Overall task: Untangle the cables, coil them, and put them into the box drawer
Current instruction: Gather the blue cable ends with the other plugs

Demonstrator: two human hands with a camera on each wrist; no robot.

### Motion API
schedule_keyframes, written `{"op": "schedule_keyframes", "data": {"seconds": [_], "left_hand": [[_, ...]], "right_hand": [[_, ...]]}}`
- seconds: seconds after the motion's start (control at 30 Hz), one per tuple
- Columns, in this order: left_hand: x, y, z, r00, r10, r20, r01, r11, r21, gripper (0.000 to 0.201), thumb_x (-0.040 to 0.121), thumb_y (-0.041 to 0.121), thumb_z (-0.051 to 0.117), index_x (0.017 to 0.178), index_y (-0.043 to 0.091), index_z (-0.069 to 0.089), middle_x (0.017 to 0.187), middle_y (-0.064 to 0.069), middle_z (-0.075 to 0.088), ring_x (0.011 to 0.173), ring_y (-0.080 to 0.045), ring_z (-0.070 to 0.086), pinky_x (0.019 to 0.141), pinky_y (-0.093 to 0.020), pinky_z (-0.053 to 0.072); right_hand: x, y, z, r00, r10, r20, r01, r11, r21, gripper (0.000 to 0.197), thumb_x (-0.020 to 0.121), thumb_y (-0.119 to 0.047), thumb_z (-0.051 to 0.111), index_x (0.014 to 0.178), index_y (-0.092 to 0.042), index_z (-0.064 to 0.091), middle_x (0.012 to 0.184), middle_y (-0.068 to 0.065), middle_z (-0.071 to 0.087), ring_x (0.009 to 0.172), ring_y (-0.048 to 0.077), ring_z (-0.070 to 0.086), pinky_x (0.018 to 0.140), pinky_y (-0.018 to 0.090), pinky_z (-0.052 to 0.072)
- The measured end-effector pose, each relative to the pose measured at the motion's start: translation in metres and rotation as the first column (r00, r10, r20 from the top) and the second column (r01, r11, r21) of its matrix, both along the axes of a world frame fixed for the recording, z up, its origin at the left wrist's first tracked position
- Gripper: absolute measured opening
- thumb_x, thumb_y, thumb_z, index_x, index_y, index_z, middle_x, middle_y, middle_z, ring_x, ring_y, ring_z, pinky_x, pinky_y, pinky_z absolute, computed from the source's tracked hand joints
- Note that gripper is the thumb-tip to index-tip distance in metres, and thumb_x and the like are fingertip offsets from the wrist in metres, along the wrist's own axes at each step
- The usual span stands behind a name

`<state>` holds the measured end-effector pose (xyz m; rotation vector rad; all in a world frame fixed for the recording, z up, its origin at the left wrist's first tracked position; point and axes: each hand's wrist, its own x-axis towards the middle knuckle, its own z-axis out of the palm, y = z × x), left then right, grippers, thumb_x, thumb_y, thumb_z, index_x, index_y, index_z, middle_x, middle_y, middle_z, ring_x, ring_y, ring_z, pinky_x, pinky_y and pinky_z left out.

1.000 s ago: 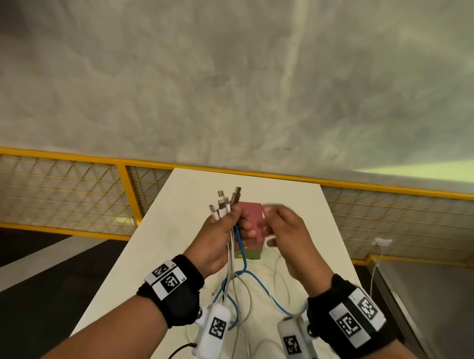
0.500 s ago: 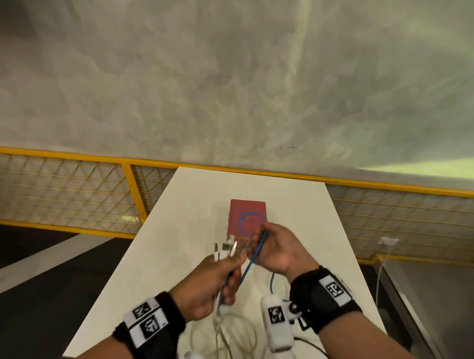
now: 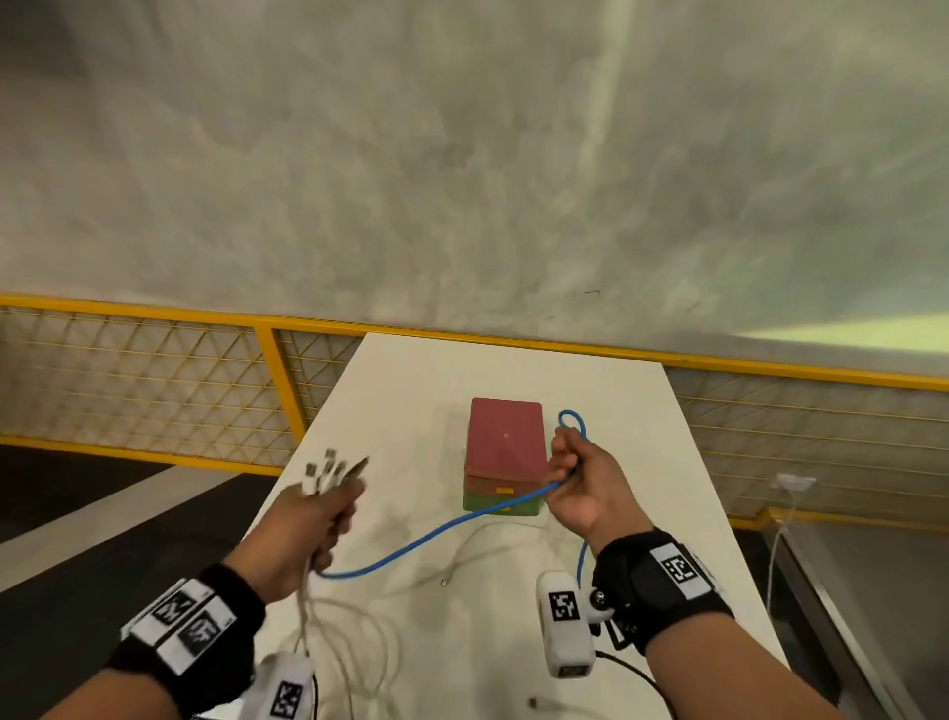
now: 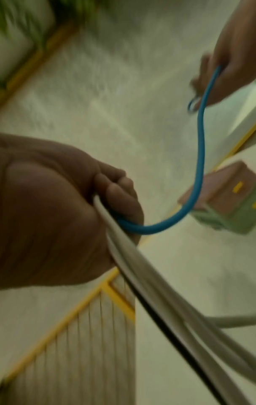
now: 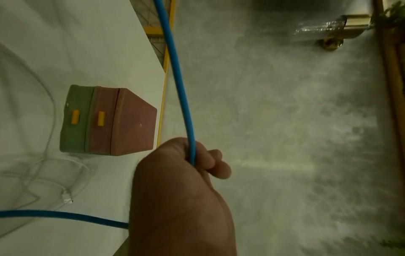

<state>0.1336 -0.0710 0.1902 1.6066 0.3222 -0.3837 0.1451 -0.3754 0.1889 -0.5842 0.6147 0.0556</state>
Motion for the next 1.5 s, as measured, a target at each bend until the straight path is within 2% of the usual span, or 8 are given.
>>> {"op": "schedule_keyframes", "data": {"seconds": [0.33, 0.5, 0.7, 0.87, 1.1, 1.3, 1.4, 1.5], "left_hand": [[-0.009, -0.139, 0.029, 0.894, -0.173, 0.414, 0.17, 0.984, 0.045, 0.011, 0.081, 0.011, 0.075, 0.081, 0.021, 0.071, 0.069, 0.007, 0.07, 0.067, -0.011, 0.068, 0.059, -0.026, 0.052], [-0.011, -0.128, 0.021, 0.9, -0.271, 0.34, 0.272, 0.961, 0.044, 0.008, 0.078, 0.007, 0.074, 0.078, 0.007, 0.067, 0.066, -0.001, 0.066, 0.063, -0.018, 0.065, 0.059, -0.036, 0.06], [-0.029, -0.078, 0.019, 0.87, -0.459, 0.183, 0.456, 0.888, 0.057, 0.016, 0.084, 0.005, 0.071, 0.077, 0.01, 0.058, 0.053, 0.005, 0.036, 0.043, -0.009, 0.026, 0.042, -0.021, 0.023], [-0.061, -0.057, 0.008, 0.729, -0.673, 0.125, 0.659, 0.739, 0.137, 0.024, 0.083, 0.009, 0.072, 0.068, 0.005, 0.054, 0.054, 0.003, 0.035, 0.047, -0.011, 0.03, 0.046, -0.023, 0.025], [-0.068, -0.027, -0.014, 0.489, -0.869, -0.074, 0.859, 0.465, 0.213, 0.023, 0.076, 0.012, 0.081, 0.071, 0.022, 0.061, 0.064, 0.014, 0.06, 0.062, -0.002, 0.054, 0.066, -0.023, 0.043], [-0.046, -0.045, 0.002, 0.957, -0.266, 0.113, 0.278, 0.954, -0.11, 0.02, 0.075, 0.014, 0.079, 0.078, 0.012, 0.059, 0.051, 0.002, 0.033, 0.043, -0.012, 0.025, 0.044, -0.024, 0.02], [-0.033, -0.079, 0.024, 0.946, -0.169, 0.277, 0.218, 0.963, -0.16, 0.02, 0.086, 0.007, 0.073, 0.073, 0.019, 0.065, 0.054, 0.003, 0.034, 0.044, -0.011, 0.025, 0.044, -0.021, 0.02], [-0.036, -0.109, 0.034, 0.919, -0.185, 0.348, 0.262, 0.946, -0.189, 0.018, 0.085, -0.003, 0.07, 0.099, 0.008, 0.072, 0.069, 0.0, 0.069, 0.059, -0.013, 0.066, 0.049, -0.021, 0.048]], "right_hand": [[-0.021, 0.062, 0.018, 0.946, 0.301, 0.12, -0.3, 0.954, -0.022, 0.033, 0.096, -0.032, 0.047, 0.11, -0.013, 0.07, 0.104, 0.009, 0.071, 0.103, 0.025, 0.065, 0.105, 0.044, 0.04], [-0.02, 0.053, 0.024, 0.918, 0.394, 0.047, -0.387, 0.914, -0.12, 0.031, 0.096, -0.027, 0.042, 0.102, -0.011, 0.069, 0.098, 0.008, 0.072, 0.095, 0.026, 0.065, 0.091, 0.048, 0.046], [-0.009, 0.044, 0.022, 0.907, 0.421, -0.009, -0.413, 0.885, -0.216, 0.029, 0.101, -0.028, 0.045, 0.09, -0.011, 0.065, 0.083, 0.007, 0.076, 0.093, 0.025, 0.072, 0.074, 0.04, 0.055], [0.003, 0.03, 0.019, 0.959, 0.283, -0.016, -0.278, 0.93, -0.239, 0.048, 0.102, -0.042, 0.036, 0.13, -0.005, 0.052, 0.118, 0.016, 0.066, 0.1, 0.032, 0.067, 0.078, 0.051, 0.053], [0.007, 0.002, 0.025, 0.991, 0.108, -0.078, -0.121, 0.976, -0.183, 0.04, 0.1, -0.044, 0.043, 0.081, -0.013, 0.061, 0.057, 0.002, 0.066, 0.048, 0.016, 0.067, 0.047, 0.023, 0.053], [-0.012, 0.017, 0.035, 0.979, 0.203, -0.007, -0.198, 0.949, -0.245, 0.034, 0.102, -0.043, 0.037, 0.093, -0.017, 0.058, 0.075, 0.007, 0.069, 0.075, 0.025, 0.069, 0.069, 0.04, 0.053], [-0.029, 0.049, 0.035, 0.947, 0.318, -0.033, -0.315, 0.908, -0.278, 0.037, 0.102, -0.043, 0.036, 0.096, -0.016, 0.06, 0.095, 0.011, 0.07, 0.089, 0.029, 0.067, 0.078, 0.047, 0.049], [-0.046, 0.077, 0.041, 0.901, 0.434, -0.018, -0.426, 0.873, -0.238, 0.043, 0.101, -0.041, 0.036, 0.101, -0.013, 0.069, 0.104, 0.013, 0.073, 0.098, 0.029, 0.066, 0.089, 0.05, 0.048]]}}
